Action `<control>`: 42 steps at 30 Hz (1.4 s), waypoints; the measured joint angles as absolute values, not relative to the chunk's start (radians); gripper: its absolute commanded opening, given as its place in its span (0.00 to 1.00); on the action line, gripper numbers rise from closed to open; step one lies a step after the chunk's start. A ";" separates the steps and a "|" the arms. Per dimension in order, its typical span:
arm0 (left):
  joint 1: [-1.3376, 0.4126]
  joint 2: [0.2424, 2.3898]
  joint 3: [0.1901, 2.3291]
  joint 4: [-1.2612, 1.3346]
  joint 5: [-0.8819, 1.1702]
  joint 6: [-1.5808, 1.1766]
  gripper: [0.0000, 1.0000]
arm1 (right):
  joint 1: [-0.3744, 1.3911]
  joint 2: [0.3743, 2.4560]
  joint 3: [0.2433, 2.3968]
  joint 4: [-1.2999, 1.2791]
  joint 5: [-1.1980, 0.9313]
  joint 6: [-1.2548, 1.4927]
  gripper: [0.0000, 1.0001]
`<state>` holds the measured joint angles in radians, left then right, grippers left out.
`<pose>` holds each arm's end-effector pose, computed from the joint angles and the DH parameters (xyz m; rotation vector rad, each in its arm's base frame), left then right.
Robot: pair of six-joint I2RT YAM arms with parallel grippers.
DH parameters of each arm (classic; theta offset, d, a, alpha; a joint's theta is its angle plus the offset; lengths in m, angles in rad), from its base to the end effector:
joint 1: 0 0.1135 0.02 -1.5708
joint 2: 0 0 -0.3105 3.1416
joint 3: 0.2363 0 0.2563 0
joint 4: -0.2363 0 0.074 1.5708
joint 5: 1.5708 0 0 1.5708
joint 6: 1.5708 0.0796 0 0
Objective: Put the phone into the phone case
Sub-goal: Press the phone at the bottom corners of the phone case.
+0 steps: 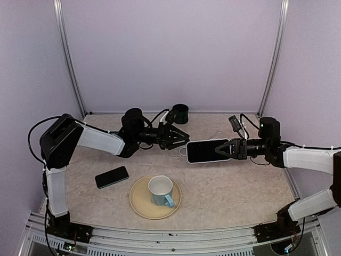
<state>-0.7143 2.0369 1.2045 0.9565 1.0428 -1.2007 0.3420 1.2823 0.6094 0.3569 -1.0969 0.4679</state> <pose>0.3213 -0.3696 0.2611 0.6609 1.9075 -2.1266 0.2295 0.1569 0.2685 -0.6975 1.8868 1.5582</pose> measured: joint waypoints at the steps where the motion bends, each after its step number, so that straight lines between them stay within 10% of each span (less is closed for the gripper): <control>1: -0.707 2.037 1.205 0.962 1.042 -1.209 0.46 | 0.342 1.282 0.609 0.353 -1.090 0.465 0.00; 14: -0.708 2.006 1.460 0.320 0.962 -0.673 0.73 | 0.371 1.303 0.611 0.306 -1.079 0.464 0.00; 19: -0.740 2.004 1.602 0.010 0.859 -0.389 0.98 | 0.393 1.343 0.617 0.289 -1.084 0.474 0.00; 42: -1.059 1.780 1.346 -0.067 0.137 0.397 0.99 | 0.397 1.384 0.645 0.283 -1.065 0.572 0.00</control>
<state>-1.0588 1.7798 1.3460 -0.0669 0.1368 0.3965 0.3965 1.3838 0.6453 0.2832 -1.0653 0.5716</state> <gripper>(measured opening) 0.989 0.089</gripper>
